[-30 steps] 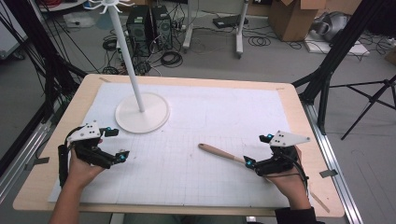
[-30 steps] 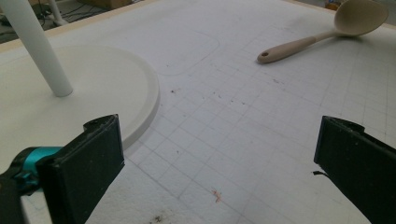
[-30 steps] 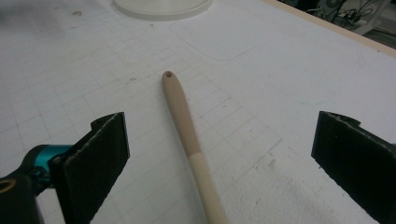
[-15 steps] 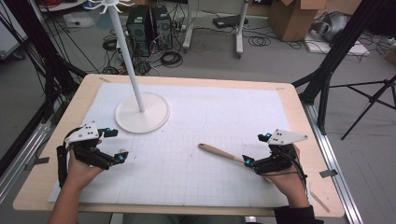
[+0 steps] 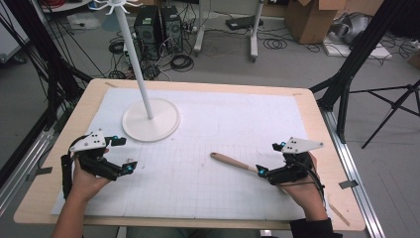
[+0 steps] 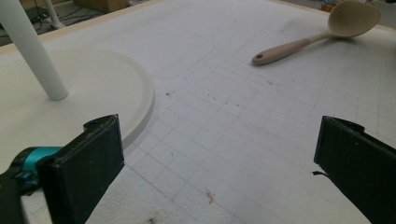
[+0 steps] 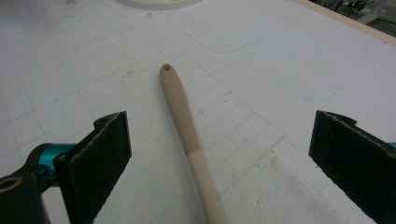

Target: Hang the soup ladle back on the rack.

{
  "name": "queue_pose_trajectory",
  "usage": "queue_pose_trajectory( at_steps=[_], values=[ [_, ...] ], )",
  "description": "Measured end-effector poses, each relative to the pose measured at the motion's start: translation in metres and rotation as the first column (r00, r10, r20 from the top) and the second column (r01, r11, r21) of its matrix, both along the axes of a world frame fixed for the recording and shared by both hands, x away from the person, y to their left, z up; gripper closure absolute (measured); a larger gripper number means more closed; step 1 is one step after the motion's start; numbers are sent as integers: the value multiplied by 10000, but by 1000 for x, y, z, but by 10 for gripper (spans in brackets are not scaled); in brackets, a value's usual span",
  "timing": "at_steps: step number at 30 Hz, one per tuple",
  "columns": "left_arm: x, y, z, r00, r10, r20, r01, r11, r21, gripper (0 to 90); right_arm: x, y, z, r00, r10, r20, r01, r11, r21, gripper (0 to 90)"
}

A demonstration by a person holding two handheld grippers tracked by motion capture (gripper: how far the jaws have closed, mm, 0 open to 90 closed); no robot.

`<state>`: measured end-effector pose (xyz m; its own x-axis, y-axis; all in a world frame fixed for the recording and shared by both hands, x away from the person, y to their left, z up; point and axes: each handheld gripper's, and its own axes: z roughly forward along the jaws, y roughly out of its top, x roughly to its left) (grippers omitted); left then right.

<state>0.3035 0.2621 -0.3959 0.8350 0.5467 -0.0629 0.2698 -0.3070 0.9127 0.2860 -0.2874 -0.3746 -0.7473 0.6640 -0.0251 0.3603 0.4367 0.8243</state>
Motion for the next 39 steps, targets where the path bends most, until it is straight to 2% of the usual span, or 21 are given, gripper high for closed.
queue_pose_trajectory(
  at_steps=[6, 7, 9, 13, 14, 15, 16, 17, 21, 23, 24, 25, 26, 27, 29, 30, 32, 33, 35, 38, 39],
  values=[
    [-3, -1, 0, 10000, 26, -20, -26, 10000, 39, 18, 3, 7, -2, 9994, 62, -333, -70, 9997, -222, 46],
    [-3, 0, 1, 10000, 51, 6, -52, 10000, 42, 17, 5, 12, -3, 9990, 112, -428, -131, 9989, -457, 45],
    [-3, 0, 1, 10000, 77, 14, -77, 9999, 114, 18, 6, 15, -4, 9989, 160, -438, -187, 9978, -630, 45],
    [-1, 2, -1, 9998, 212, -50, -211, 9996, 170, 18, 11, 25, -8, 9965, 322, -766, -393, 9950, -921, 45],
    [-1, 2, -1, 9998, 210, -59, -209, 9996, 194, 18, 15, 29, -12, 9940, 280, -1061, -414, 9911, -1267, 45],
    [0, 1, -2, 9997, 254, -70, -252, 9994, 216, 18, 17, 31, -14, 9933, 214, -1133, -385, 9878, -1509, 45],
    [0, 1, -2, 9997, 254, -70, -252, 9994, 216, 18, 17, 31, -14, 9933, 214, -1133, -385, 9878, -1509, 45],
    [1, 1, -1, 9997, 248, -61, -247, 9994, 251, 18, 21, 35, -16, 9906, 52, -1369, -303, 9828, -1823, 45],
    [1, 1, -1, 9997, 247, -56, -246, 9995, 195, 18, 26, 39, -16, 9864, -87, -1641, -262, 9775, -2095, 55],
    [0, 1, -1, 9997, 246, -24, -246, 9995, 213, 18, 31, 44, -17, 9807, -242, -1942, -265, 9668, -2542, 92],
    [0, 1, -1, 9997, 241, -40, -240, 9995, 223, 18, 31, 44, -17, 9807, -242, -1942, -265, 9668, -2542, 92],
    [0, 0, -1, 9997, 259, -31, -258, 9993, 268, 18, 35, 46, -17, 9759, -301, -2160, -317, 9603, -2772, 145],
    [0, 0, -1, 9997, 259, -31, -258, 9993, 268, 18, 35, 46, -17, 9759, -301, -2160, -317, 9603, -2772, 145],
    [0, 1, 0, 9996, 270, -18, -269, 9993, 271, 18, 37, 49, -19, 9731, -347, -2276, -371, 9520, -3038, 150],
    [0, 1, -1, 9995, 300, -23, -299, 9992, 255, 18, 38, 50, -19, 9711, -392, -2354, -373, 9493, -3122, 151],
    [0, 2, -1, 9996, 288, -42, -286, 9992, 266, 18, 40, 51, -22, 9682, -421, -2464, -438, 9418, -3332, 155],
    [0, 2, -1, 9995, 310, -49, -309, 9992, 265, 18, 42, 51, -24, 9650, -419, -2589, -536, 9348, -3511, 166],
    [0, 2, -2, 9995, 298, -54, -296, 9991, 309, 18, 42, 51, -24, 9650, -419, -2589, -536, 9348, -3511, 166],
    [1, 2, -2, 9994, 341, -71, -339, 9988, 344, 18, 43, 51, -27, 9576, -451, -2844, -668, 9259, -3718, 208],
    [1, 2, -2, 9995, 319, -69, -316, 9987, 399, 18, 44, 51, -28, 9497, -364, -3111, -893, 9205, -3803, 271],
    [1, 2, -2, 9995, 319, -69, -316, 9987, 399, 18, 44, 51, -28, 9497, -364, -3111, -893, 9205, -3803, 271]
  ],
)
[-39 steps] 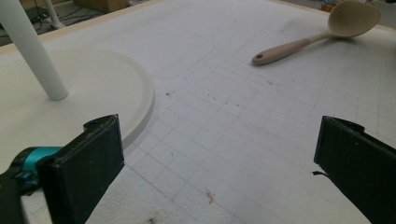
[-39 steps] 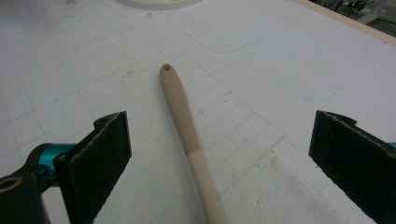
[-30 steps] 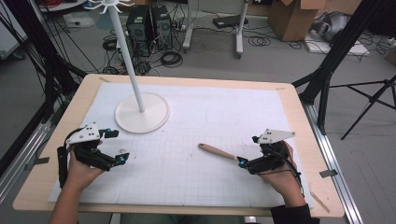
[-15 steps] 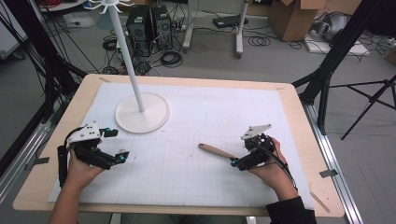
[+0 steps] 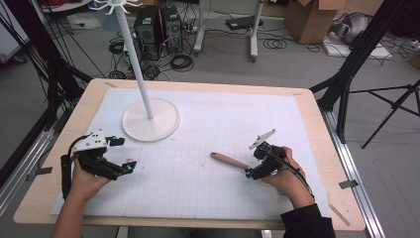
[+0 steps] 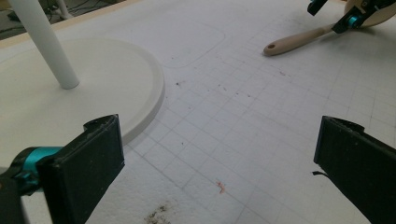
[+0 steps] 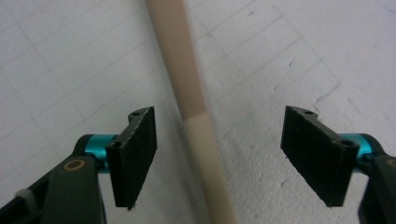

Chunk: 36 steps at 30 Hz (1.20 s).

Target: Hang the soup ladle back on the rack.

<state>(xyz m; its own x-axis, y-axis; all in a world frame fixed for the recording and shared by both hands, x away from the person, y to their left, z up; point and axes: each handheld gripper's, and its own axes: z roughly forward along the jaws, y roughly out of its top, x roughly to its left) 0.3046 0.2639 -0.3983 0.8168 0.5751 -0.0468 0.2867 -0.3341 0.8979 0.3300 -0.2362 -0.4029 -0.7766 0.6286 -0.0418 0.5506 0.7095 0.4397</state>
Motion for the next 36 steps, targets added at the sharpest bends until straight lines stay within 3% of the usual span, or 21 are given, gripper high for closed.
queue_pose_trajectory(
  at_steps=[6, 12, 13, 15, 16, 24, 36],
  values=[
    [0, -1, -1, 10000, -22, -45, 22, 10000, -3, 18, 2, 3, -2, 9992, 158, -361, -178, 9984, -543, 341],
    [0, 0, -1, 10000, -18, -32, 18, 10000, 19, 18, 3, 3, -2, 9979, 197, -609, -234, 9979, -609, 410],
    [0, 0, -1, 10000, -31, -52, 31, 10000, 10, 18, 3, 3, -2, 9969, 311, -726, -352, 9978, -569, 455],
    [0, 0, -1, 10000, -18, -39, 18, 10000, 20, 18, 3, 4, -2, 9959, 362, -832, -414, 9972, -617, 458],
    [0, -1, -1, 10000, -8, -44, 8, 10000, 3, 18, 4, 6, -1, 9956, 456, -815, -529, 9946, -891, 467],
    [0, 0, -1, 10000, 17, -23, -17, 10000, -13, 18, 6, 11, -2, 9916, 760, -1046, -882, 9891, -1178, 501],
    [0, 0, -1, 10000, -7, -26, 7, 10000, 2, 18, 8, 12, -5, 9862, 926, -1375, -1097, 9864, -1221, 647]
  ],
)
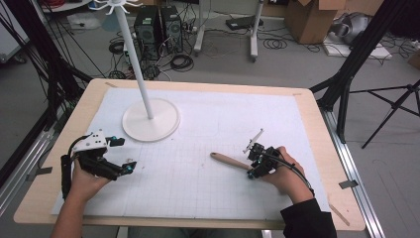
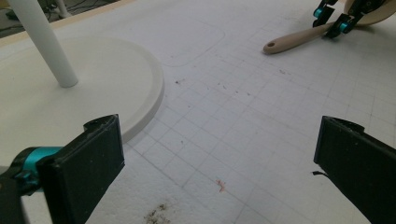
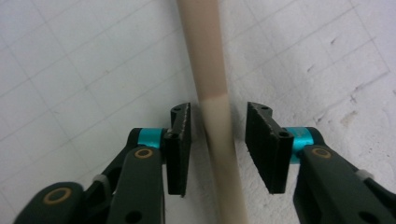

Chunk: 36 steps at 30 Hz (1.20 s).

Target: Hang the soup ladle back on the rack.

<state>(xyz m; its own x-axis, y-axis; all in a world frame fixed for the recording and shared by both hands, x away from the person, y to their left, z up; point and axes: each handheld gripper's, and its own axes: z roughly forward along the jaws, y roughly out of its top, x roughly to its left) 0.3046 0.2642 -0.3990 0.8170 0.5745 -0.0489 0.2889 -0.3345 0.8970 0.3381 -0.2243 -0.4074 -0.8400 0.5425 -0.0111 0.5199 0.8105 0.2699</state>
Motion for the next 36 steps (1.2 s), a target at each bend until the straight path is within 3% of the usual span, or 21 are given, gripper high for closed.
queue_pose_trajectory(
  at_steps=[5, 11, 15, 19, 24, 27, 29, 30, 33, 36],
  values=[
    [0, 0, 0, 10000, -60, -11, 60, 10000, 21, 18, 1, 0, 0, 9999, -30, -122, 33, 9998, 195, 718],
    [0, 0, 0, 10000, -55, -12, 55, 10000, 9, 18, 3, -2, -1, 9996, -63, -269, 72, 9995, 311, 737],
    [0, 0, 1, 10000, -50, 18, 50, 10000, 6, 18, 4, 0, 0, 9992, -85, -390, 93, 9998, 203, 748],
    [-1, 0, 2, 10000, -67, 31, 67, 10000, -17, 18, 2, 5, 1, 9993, 228, -297, -235, 9995, -225, 772],
    [-1, 1, 2, 10000, -45, 65, 45, 10000, -21, 18, 1, 6, 1, 9996, 230, -160, -233, 9996, -137, 785],
    [-1, 2, 2, 10000, -37, 58, 37, 10000, -46, 18, 0, 3, 4, 9998, 207, -82, -204, 9993, 318, 785],
    [0, 2, 2, 10000, -25, 56, 26, 10000, -50, 18, 1, -1, 8, 9998, 200, -82, -192, 9956, 916, 785],
    [0, 2, 2, 10000, 3, 39, -3, 10000, -72, 18, 0, -3, 14, 9995, 259, -164, -230, 9877, 1544, 785],
    [0, 3, 1, 10000, -14, 33, 14, 10000, -51, 18, -1, -5, 20, 9992, 379, -105, -350, 9797, 1975, 786],
    [0, 2, 2, 10000, -2, 48, 2, 10000, -36, 18, -1, -7, 29, 9983, 575, 96, -580, 9613, 2694, 786]
  ],
)
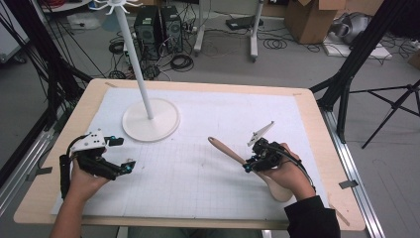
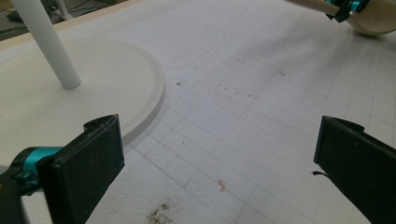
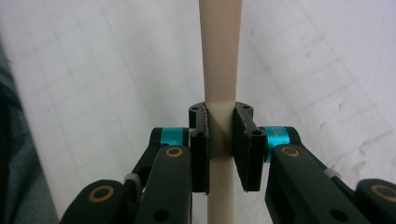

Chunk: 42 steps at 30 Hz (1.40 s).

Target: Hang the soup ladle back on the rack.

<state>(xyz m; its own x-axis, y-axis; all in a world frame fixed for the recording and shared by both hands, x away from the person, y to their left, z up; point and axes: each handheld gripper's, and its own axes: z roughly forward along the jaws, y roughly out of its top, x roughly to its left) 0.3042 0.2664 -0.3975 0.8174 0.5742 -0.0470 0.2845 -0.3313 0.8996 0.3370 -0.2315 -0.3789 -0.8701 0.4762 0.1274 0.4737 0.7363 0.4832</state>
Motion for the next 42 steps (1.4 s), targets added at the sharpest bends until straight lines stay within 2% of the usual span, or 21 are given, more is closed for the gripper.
queue_pose_trajectory(
  at_steps=[1, 2, 3, 6, 7, 8, 11, 14, 15, 17, 18, 19, 22, 23, 24, 31, 37, 42],
  values=[
    [0, 0, 0, 10000, -26, 0, 26, 10000, 9, 18, 0, 0, 3, 10000, 97, 15, -97, 9997, 236, 786],
    [0, 0, 0, 10000, -28, -6, 28, 10000, 4, 18, 1, -1, 8, 9994, 338, 91, -344, 9968, 728, 786],
    [0, 0, 0, 10000, -30, -10, 30, 10000, 14, 18, 1, -1, 8, 9994, 338, 91, -344, 9968, 728, 786],
    [0, 0, 0, 10000, -30, -1, 30, 10000, 8, 18, 1, 0, 18, 9983, 548, 215, -570, 9912, 1191, 785],
    [0, 0, 0, 10000, -41, -4, 41, 10000, -12, 18, 3, 2, 25, 9972, 698, 277, -729, 9877, 1386, 785],
    [0, 0, 0, 10000, -7, -18, 7, 10000, -43, 18, 3, 2, 25, 9972, 698, 277, -729, 9877, 1386, 785],
    [0, 0, 0, 10000, -15, -12, 15, 10000, -15, 18, 7, 6, 40, 9947, 897, 501, -965, 9828, 1574, 785],
    [0, 1, 0, 10000, -18, -13, 18, 10000, -10, 18, 11, 13, 57, 9915, 1085, 723, -1186, 9808, 1550, 785],
    [0, 1, 0, 10000, -23, -21, 23, 10000, -12, 18, 14, 19, 69, 9886, 1249, 846, -1366, 9792, 1501, 785],
    [0, 1, 0, 10000, -22, -13, 22, 10000, -6, 18, 14, 21, 74, 9876, 1257, 936, -1389, 9785, 1524, 784],
    [0, 1, 0, 10000, -32, -15, 32, 10000, -14, 18, 17, 28, 88, 9843, 1407, 1066, -1559, 9762, 1509, 784],
    [0, 1, 0, 10000, -37, -14, 37, 10000, -51, 18, 17, 28, 88, 9843, 1407, 1066, -1559, 9762, 1509, 784],
    [0, 1, 0, 10000, -40, 7, 40, 10000, -84, 18, 20, 36, 107, 9784, 1638, 1259, -1839, 9683, 1688, 784],
    [0, 1, 1, 10000, -62, 0, 62, 9999, -91, 18, 23, 40, 119, 9744, 1796, 1352, -2028, 9618, 1838, 784],
    [0, 2, 1, 10000, -95, 0, 95, 9999, -75, 18, 23, 40, 119, 9744, 1796, 1352, -2028, 9618, 1838, 784],
    [-1, 3, 4, 10000, -14, 71, 15, 9999, -131, 18, 36, 55, 147, 9655, 2105, 1536, -2431, 9398, 2401, 784],
    [-1, 5, 3, 10000, 43, 75, -42, 9999, -165, 18, 51, 66, 165, 9628, 2119, 1676, -2505, 9325, 2601, 784],
    [0, 4, 2, 10000, 3, 34, -3, 9999, -119, 18, 61, 76, 175, 9603, 2168, 1755, -2613, 9194, 2940, 784]
  ],
)
